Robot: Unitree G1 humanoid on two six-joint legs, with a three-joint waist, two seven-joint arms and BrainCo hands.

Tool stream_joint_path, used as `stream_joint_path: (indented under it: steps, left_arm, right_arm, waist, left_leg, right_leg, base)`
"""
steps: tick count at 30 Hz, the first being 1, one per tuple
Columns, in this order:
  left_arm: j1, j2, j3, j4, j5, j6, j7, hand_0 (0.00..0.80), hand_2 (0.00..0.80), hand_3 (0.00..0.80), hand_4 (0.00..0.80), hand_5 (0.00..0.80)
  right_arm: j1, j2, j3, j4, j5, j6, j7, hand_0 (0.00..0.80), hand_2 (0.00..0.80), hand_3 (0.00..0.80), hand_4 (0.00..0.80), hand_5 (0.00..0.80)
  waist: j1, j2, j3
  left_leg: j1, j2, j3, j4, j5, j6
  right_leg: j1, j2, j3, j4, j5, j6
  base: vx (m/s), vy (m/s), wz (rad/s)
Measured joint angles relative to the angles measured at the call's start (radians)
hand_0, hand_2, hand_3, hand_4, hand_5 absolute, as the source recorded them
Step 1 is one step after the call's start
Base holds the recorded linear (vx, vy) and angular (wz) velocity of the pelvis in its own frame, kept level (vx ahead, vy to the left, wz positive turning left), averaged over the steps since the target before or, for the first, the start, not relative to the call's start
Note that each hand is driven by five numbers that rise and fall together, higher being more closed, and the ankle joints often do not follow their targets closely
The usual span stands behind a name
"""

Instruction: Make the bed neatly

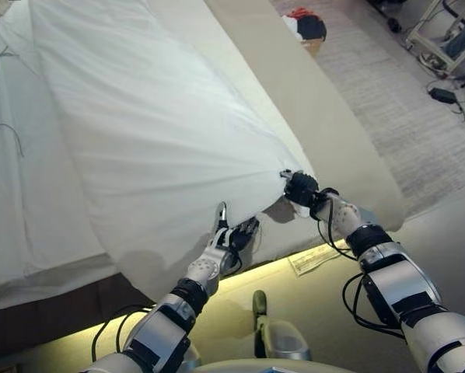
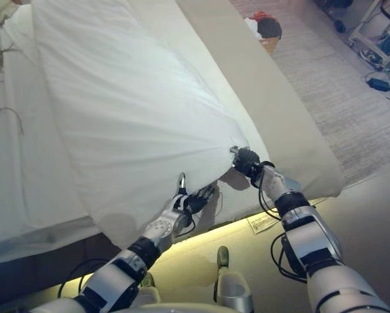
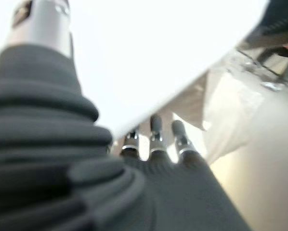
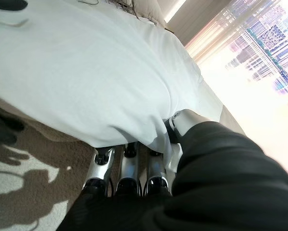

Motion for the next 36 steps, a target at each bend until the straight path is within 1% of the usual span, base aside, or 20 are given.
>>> stream_joint_path:
  steps: [4,6,10,13,15,18,19,20,21,25,32,36]
  left_arm:
    - [0.001,-0.007,0.02,0.001,-0.001,-0.022,0.001,0.0,0.0,0.0,0.0,0.0]
    - [0.001,-0.007,0.039,0.001,-0.001,-0.026,0.001,0.0,0.0,0.0,0.0,0.0]
    - [0.006,-0.003,0.042,0.001,-0.01,-0.043,0.003,0.0,0.0,0.0,0.0,0.0]
    - [0.011,-0.003,0.081,0.005,-0.01,-0.044,0.008,0.0,0.0,0.0,0.0,0.0]
    - [0.017,0.004,0.089,0.009,-0.01,-0.044,0.009,0.0,0.0,0.0,0.0,0.0]
    - [0.027,0.01,0.127,0.021,-0.01,-0.044,0.009,0.0,0.0,0.0,0.0,0.0]
    - [0.027,0.016,0.128,0.027,-0.01,-0.044,0.009,0.0,0.0,0.0,0.0,0.0]
    - [0.027,0.019,0.133,0.034,-0.01,-0.044,0.009,0.355,0.355,0.355,0.355,0.355]
    - [0.028,0.018,0.146,0.038,-0.01,-0.044,0.009,0.8,0.8,0.8,0.8,0.8]
    - [0.029,0.039,0.155,0.039,-0.01,-0.043,0.004,0.8,0.8,0.8,0.8,0.8]
    - [0.029,0.043,0.174,0.034,0.003,-0.043,-0.012,0.8,0.8,0.8,0.8,0.8]
    - [0.03,0.043,0.177,0.034,0.012,-0.042,-0.013,0.8,0.8,0.8,0.8,0.8]
  right_arm:
    - [0.002,-0.012,0.0,-0.001,0.0,0.0,-0.006,0.8,0.8,0.8,0.8,0.8]
    - [0.003,-0.013,0.0,-0.001,0.0,0.0,-0.007,0.8,0.8,0.8,0.8,0.8]
    - [0.008,-0.019,-0.001,-0.001,0.0,0.0,-0.007,0.8,0.8,0.8,0.8,0.8]
    - [0.021,-0.024,-0.005,-0.001,0.0,-0.001,-0.008,0.8,0.8,0.8,0.8,0.8]
    - [0.025,-0.025,-0.005,-0.001,0.001,-0.001,-0.015,0.8,0.8,0.8,0.8,0.8]
    - [0.027,-0.025,-0.005,-0.001,0.001,-0.001,-0.016,0.8,0.8,0.8,0.8,0.8]
    - [0.028,-0.025,-0.007,-0.001,0.001,-0.001,-0.016,0.8,0.8,0.8,0.8,0.8]
    - [0.032,-0.026,-0.012,-0.001,0.001,-0.001,-0.016,0.8,0.8,0.8,0.8,0.8]
    - [0.038,-0.03,-0.016,-0.001,0.001,-0.001,-0.016,0.8,0.8,0.8,0.8,0.8]
    - [0.042,-0.032,-0.032,-0.001,0.001,-0.002,-0.016,0.8,0.8,0.8,0.8,0.8]
    - [0.045,-0.031,-0.032,-0.004,0.001,-0.002,-0.015,0.8,0.8,0.8,0.8,0.8]
    - [0.068,-0.031,-0.032,-0.033,0.001,-0.001,-0.014,0.8,0.8,0.8,0.8,0.8]
  waist:
    - [0.005,0.006,0.001]
    - [0.011,0.006,0.001]
    - [0.024,0.006,0.001]
    - [0.025,0.007,0.001]
    - [0.03,0.007,0.001]
    - [0.033,0.006,0.001]
    - [0.036,0.006,0.002]
    - [0.041,0.006,0.002]
    - [0.049,0.006,0.003]
    - [0.051,0.003,0.016]
    - [0.053,-0.007,0.022]
    - [0.055,-0.015,0.026]
  left_leg:
    - [-0.013,0.0,-0.021,-0.002,0.006,0.0]
    - [-0.013,0.0,-0.023,-0.002,0.006,0.0]
    - [-0.018,0.001,-0.028,-0.002,0.008,0.0]
    - [-0.031,0.002,-0.05,-0.004,0.013,0.0]
    - [-0.03,0.003,-0.051,-0.008,0.015,-0.001]
    - [-0.029,0.006,-0.053,-0.016,0.019,-0.002]
    - [-0.028,0.008,-0.054,-0.019,0.021,-0.003]
    - [-0.028,0.01,-0.055,-0.02,0.022,-0.004]
    - [-0.028,0.012,-0.057,-0.021,0.023,-0.005]
    - [-0.028,0.014,-0.075,-0.023,0.027,-0.008]
    - [-0.025,0.015,-0.079,-0.027,0.028,-0.008]
    - [-0.007,0.015,-0.079,-0.033,0.028,-0.008]
  right_leg:
    - [-0.001,-0.001,-0.019,0.0,-0.001,0.0]
    - [-0.001,-0.001,-0.02,0.0,-0.001,0.0]
    - [0.0,-0.001,-0.027,0.0,-0.002,0.0]
    - [0.0,-0.002,-0.047,-0.001,-0.004,-0.001]
    - [0.0,0.0,-0.049,-0.001,-0.005,-0.001]
    - [0.0,0.003,-0.053,-0.001,-0.007,-0.002]
    - [0.001,0.005,-0.055,-0.001,-0.007,-0.003]
    - [0.001,0.007,-0.057,-0.001,-0.008,-0.004]
    - [0.002,0.009,-0.059,-0.001,-0.009,-0.005]
    - [0.01,0.011,-0.074,-0.001,-0.012,-0.007]
    - [0.015,0.012,-0.078,-0.001,-0.013,-0.006]
    - [0.033,0.012,-0.081,-0.002,-0.017,-0.005]
  base:
    - [-0.021,-0.024,0.13]
    - [-0.003,-0.005,0.02]
    - [-0.018,-0.014,0.05]
    - [-0.026,-0.019,0.16]
    - [-0.012,-0.013,0.05]
    - [0.002,-0.004,0.01]
    - [0.009,-0.014,0.04]
    - [0.008,-0.013,0.04]
    - [0.007,-0.019,0.06]
    - [0.0,-0.027,0.1]
    - [0.001,-0.004,0.0]
    - [0.0,0.0,0.0]
